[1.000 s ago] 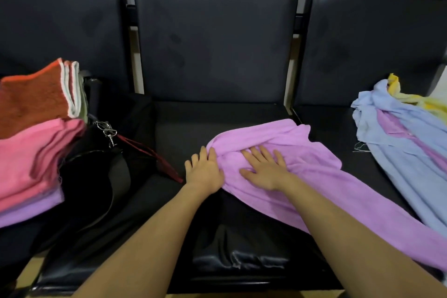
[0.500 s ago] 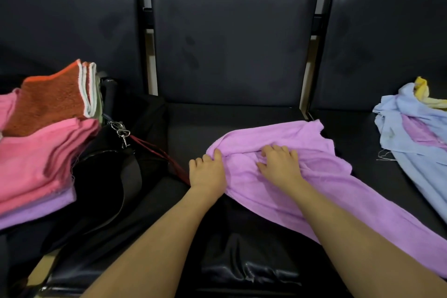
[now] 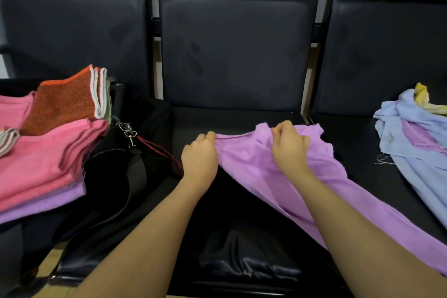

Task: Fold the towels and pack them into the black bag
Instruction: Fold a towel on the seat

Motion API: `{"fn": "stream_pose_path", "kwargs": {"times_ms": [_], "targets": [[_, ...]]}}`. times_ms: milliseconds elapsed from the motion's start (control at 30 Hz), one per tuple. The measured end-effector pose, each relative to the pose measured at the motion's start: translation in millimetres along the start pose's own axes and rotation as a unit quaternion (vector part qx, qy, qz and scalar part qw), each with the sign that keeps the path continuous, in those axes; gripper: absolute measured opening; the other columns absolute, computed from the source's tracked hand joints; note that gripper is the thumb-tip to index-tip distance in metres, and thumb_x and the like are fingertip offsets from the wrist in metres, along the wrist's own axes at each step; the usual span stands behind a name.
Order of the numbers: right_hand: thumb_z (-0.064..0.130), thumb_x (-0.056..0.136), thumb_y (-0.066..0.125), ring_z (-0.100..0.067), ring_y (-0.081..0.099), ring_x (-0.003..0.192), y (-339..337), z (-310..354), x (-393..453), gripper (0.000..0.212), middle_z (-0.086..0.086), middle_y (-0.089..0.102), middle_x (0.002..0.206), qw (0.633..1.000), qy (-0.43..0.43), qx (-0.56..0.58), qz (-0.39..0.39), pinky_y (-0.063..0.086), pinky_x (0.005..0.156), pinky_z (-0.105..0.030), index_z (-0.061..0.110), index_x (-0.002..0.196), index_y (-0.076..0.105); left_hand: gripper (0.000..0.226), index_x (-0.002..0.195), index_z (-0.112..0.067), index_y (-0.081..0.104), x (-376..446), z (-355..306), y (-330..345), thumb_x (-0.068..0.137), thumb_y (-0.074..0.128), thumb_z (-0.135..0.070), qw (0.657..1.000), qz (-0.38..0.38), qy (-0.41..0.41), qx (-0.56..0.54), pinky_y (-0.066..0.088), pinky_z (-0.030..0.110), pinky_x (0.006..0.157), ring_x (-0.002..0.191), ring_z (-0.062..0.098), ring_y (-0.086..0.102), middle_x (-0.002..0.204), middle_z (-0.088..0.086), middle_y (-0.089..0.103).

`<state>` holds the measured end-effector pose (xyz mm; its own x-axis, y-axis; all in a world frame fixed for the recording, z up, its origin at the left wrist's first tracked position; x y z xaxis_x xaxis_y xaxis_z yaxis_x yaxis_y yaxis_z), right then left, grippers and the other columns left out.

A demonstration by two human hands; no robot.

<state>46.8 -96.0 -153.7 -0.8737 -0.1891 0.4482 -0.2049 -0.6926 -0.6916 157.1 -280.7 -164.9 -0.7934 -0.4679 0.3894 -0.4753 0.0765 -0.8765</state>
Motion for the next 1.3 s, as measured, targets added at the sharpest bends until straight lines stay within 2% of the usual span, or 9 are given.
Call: {"fn": "stream_pose_path", "kwargs": {"times_ms": [100,200,367,567,800,900,1067,1167,1300], "targets": [[0.014,0.098,0.038,-0.029,0.051,0.082,-25,9,5,0.015,0.009,0.049,0.066,0.990,0.025,0.131,-0.046,0.040,0.086,-0.041,0.014,0.086,0.046,0.035,0.118,-0.008,0.058,0,7,-13,0.091,0.038,0.001,0.985,-0.038,-0.048,-0.163,0.047,0.037,0.079,0.093,0.031,0.057,0.112,0.012,0.052],[0.021,0.099,0.041,-0.028,0.054,0.081,-41,26,5,0.019,0.008,0.051,0.066,0.980,0.001,0.193,-0.057,0.047,0.072,-0.044,0.025,0.081,0.045,0.033,0.110,-0.007,0.064,-1,9,-24,0.092,0.038,0.001,0.946,-0.079,-0.094,-0.301,0.041,0.026,0.077,0.090,0.019,0.054,0.109,0.009,0.052],[0.012,0.097,0.046,-0.005,0.049,0.065,-44,57,1,0.010,0.007,0.054,0.074,0.951,-0.037,0.307,0.006,0.044,0.061,-0.024,0.010,0.090,0.052,0.033,0.117,-0.014,0.063,-2,-24,-33,0.096,0.038,-0.008,0.929,-0.039,-0.049,-0.366,0.038,0.019,0.088,0.099,0.016,0.054,0.110,0.003,0.055],[0.011,0.095,0.055,-0.002,0.060,0.078,-45,79,-3,0.009,0.002,0.065,0.088,0.938,-0.097,0.321,0.094,0.046,0.070,-0.010,0.008,0.095,0.064,0.020,0.086,-0.010,0.060,-9,-59,-21,0.093,0.054,-0.028,0.933,0.053,0.031,-0.353,0.044,0.047,0.090,0.086,0.021,0.052,0.085,-0.004,0.048],[0.009,0.090,0.060,-0.006,0.051,0.067,-47,55,-4,0.008,-0.006,0.060,0.082,0.955,-0.081,0.283,0.033,0.046,0.066,-0.018,0.017,0.093,0.059,0.021,0.083,-0.007,0.056,-6,-40,-35,0.097,0.041,-0.014,0.949,-0.016,0.001,-0.313,0.031,0.030,0.085,0.071,0.004,0.041,0.081,-0.009,0.041],[0.011,0.092,0.056,-0.007,0.058,0.070,-26,50,-12,0.005,-0.002,0.064,0.081,0.961,-0.054,0.253,0.101,0.046,0.066,-0.015,0.013,0.090,0.061,0.021,0.083,-0.009,0.054,-3,-30,-35,0.097,0.039,-0.012,0.956,-0.018,-0.022,-0.292,0.025,0.027,0.084,0.070,0.003,0.039,0.084,-0.008,0.040],[0.021,0.090,0.059,-0.012,0.062,0.092,19,46,-32,0.011,0.013,0.062,0.088,0.960,-0.054,0.158,0.223,0.049,0.092,-0.038,0.027,0.095,0.052,0.021,0.081,-0.010,0.053,-5,-21,-35,0.097,0.041,-0.012,0.964,-0.020,-0.015,-0.265,0.023,0.026,0.083,0.075,0.008,0.042,0.084,-0.006,0.042],[0.014,0.087,0.059,-0.015,0.053,0.094,13,56,-33,0.024,0.015,0.048,0.093,0.975,-0.102,0.118,0.158,0.040,0.094,-0.037,0.030,0.097,0.044,0.021,0.081,-0.010,0.053,-7,-19,-35,0.097,0.039,-0.010,0.970,-0.026,-0.006,-0.242,0.020,0.026,0.078,0.076,0.011,0.043,0.083,-0.006,0.041],[0.011,0.083,0.060,-0.011,0.038,0.087,-6,72,-34,0.015,0.014,0.043,0.092,0.982,-0.178,0.058,0.037,0.022,0.077,-0.016,0.026,0.083,0.061,0.020,0.083,-0.013,0.052,-7,-8,-41,0.097,0.038,-0.010,0.974,-0.045,-0.012,-0.220,0.023,0.027,0.081,0.081,0.013,0.045,0.089,-0.003,0.044]]}}
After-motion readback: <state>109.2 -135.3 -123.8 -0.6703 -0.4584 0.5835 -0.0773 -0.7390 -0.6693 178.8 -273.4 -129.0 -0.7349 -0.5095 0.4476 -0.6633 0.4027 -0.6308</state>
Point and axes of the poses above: each hand's wrist, its own x-axis towards the middle knuckle, its own y-axis out of the palm, z = x × y, the point moved 10 cm from there along x, towards the middle knuckle
